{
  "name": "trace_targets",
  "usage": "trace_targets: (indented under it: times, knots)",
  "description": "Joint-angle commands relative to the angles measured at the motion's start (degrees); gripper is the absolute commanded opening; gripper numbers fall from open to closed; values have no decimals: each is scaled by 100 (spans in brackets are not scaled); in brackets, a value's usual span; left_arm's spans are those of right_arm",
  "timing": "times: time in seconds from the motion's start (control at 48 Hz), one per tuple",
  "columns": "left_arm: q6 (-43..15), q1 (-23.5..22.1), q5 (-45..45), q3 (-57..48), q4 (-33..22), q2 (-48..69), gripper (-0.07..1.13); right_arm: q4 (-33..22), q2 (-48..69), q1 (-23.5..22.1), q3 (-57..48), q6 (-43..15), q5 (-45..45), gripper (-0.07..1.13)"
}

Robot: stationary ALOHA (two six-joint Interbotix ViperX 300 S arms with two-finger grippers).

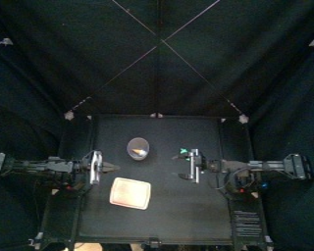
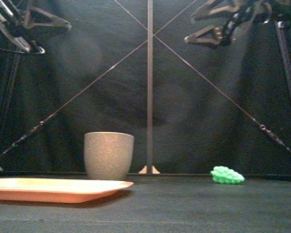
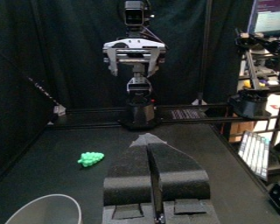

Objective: Pick the ice cream then place it in the grey bowl
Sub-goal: Drop ice cream in the grey bowl and return to neutral

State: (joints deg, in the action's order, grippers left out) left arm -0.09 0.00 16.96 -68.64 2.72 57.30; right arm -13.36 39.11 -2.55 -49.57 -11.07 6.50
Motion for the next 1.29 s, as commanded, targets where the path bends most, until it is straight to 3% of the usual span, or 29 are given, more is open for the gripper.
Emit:
trace_targets:
  times: [0.021,0.312,1.292]
  knots:
    - [-9,9,26,62,18,-18,-3,141,782,132,-527,-9,334,105]
    - [-9,18,26,44,18,-9,-3,483,1714,105,-1116,-9,378,105]
    - [-9,123,26,-9,18,-18,-3,369,1758,105,-1336,18,272,104]
